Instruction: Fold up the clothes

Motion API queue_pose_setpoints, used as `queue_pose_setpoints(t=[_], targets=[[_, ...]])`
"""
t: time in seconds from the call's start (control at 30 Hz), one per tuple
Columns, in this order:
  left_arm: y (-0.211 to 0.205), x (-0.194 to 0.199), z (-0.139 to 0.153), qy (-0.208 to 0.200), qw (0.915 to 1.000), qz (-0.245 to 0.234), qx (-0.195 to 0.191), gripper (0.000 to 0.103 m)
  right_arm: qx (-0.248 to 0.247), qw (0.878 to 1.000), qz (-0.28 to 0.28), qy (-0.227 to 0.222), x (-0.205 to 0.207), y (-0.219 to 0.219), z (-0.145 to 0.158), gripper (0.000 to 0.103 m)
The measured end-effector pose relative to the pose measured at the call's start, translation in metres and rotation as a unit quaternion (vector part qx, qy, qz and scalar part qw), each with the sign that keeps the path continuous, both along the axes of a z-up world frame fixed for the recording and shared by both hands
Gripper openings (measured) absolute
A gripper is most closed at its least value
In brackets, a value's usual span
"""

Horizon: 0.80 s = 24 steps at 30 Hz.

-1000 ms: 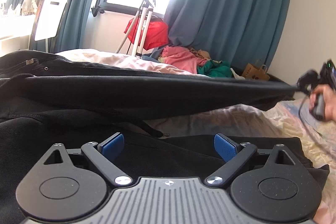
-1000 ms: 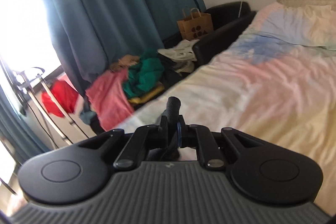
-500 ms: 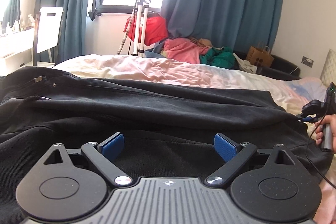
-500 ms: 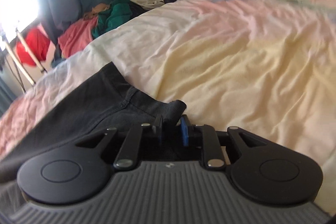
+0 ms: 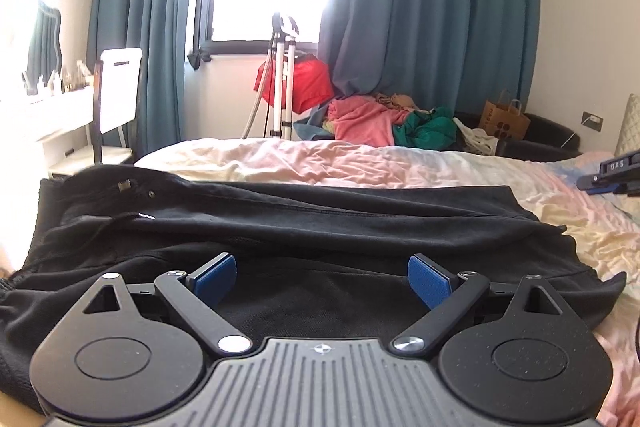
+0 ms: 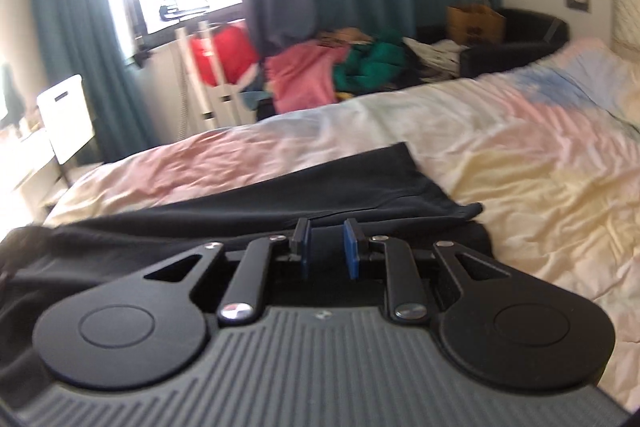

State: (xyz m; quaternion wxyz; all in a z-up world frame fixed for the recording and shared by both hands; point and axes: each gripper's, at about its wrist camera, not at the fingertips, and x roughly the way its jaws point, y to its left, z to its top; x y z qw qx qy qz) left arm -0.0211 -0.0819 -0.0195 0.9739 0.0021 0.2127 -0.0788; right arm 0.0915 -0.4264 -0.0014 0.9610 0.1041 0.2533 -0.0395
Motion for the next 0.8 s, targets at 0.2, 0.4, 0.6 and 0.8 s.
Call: queue_pose_setpoints(t=[0.2, 0.4, 0.6, 0.8], targets=[[-0.002, -0.032, 0.019, -0.017, 0.9998, -0.005, -0.006, 0.095, 0.011, 0.997, 0.070, -0.031, -0.046, 0.061, 0.021, 0.022], [0.001, -0.048, 0.015, -0.014, 0.9999, -0.005, 0.004, 0.095, 0.001, 0.994, 0.094, -0.048, -0.077, 0.090, 0.005, 0.022], [0.018, -0.038, -0.002, 0.008, 0.9998, 0.007, -0.019, 0.095, -0.005, 0.997, 0.075, -0.012, -0.081, 0.094, -0.032, 0.022], [0.048, -0.021, -0.015, 0.031, 0.9980, 0.043, -0.033, 0.095, -0.027, 0.997, 0.062, -0.031, -0.084, 0.093, -0.033, 0.022]])
